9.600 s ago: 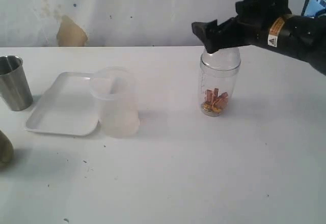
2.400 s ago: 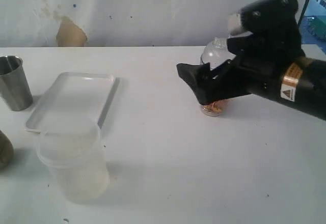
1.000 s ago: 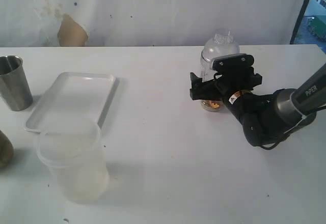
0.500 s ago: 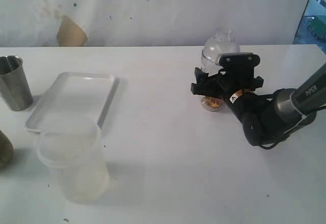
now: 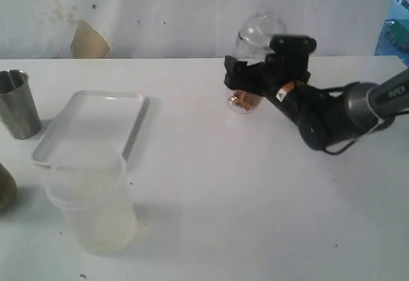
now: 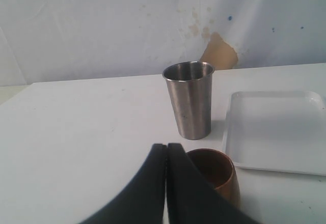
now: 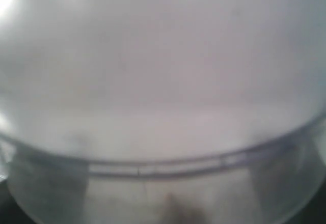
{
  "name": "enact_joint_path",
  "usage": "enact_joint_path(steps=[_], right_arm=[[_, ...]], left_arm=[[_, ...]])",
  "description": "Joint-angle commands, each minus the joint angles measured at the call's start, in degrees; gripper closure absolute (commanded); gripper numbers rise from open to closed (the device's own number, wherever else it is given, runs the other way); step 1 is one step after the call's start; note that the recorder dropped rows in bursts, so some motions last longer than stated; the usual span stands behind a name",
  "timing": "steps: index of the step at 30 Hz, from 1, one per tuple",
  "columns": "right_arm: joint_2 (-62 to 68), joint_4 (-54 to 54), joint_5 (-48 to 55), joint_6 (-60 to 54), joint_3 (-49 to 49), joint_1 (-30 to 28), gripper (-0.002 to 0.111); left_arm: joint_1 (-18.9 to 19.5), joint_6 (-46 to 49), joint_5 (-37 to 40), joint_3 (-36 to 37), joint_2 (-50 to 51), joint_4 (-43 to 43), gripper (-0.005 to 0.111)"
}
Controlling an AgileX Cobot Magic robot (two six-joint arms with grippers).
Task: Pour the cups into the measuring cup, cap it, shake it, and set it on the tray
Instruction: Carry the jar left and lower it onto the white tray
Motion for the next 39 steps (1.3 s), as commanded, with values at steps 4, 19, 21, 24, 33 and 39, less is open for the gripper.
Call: enact_joint_path(steps=[4, 19, 21, 24, 33, 39], right_arm=[[-1.1, -15.2, 28.5, 6.0, -20.9, 6.7, 0.108], [9.3, -20.1, 24.8, 14.0, -39.0, 18.6, 0.108], [11.3, -20.2, 24.8, 14.0, -41.6, 19.8, 0.108], [14.9, -20.2, 24.8, 13.6, -46.7, 21.4, 0.108], [23.1, -20.7, 27.3, 18.0, -55.0, 23.8, 0.108], [25.2, -20.7, 26.9, 18.9, -55.0, 23.9, 0.108]], left_arm=[[-0.3, 0.0, -0.4, 0.3, -0.3, -0.5, 0.106], [-0.3, 0.0, -0.4, 0.3, -0.3, -0.5, 0.106], [-0.3, 0.0, -0.4, 0.3, -0.3, -0.5, 0.106], [-0.3, 0.0, -0.4, 0.3, -0.3, -0.5, 0.106], [-0.3, 0.0, -0.4, 0.3, -0.3, -0.5, 0.106], [-0.3, 0.0, -0.4, 0.3, -0.3, -0.5, 0.106]])
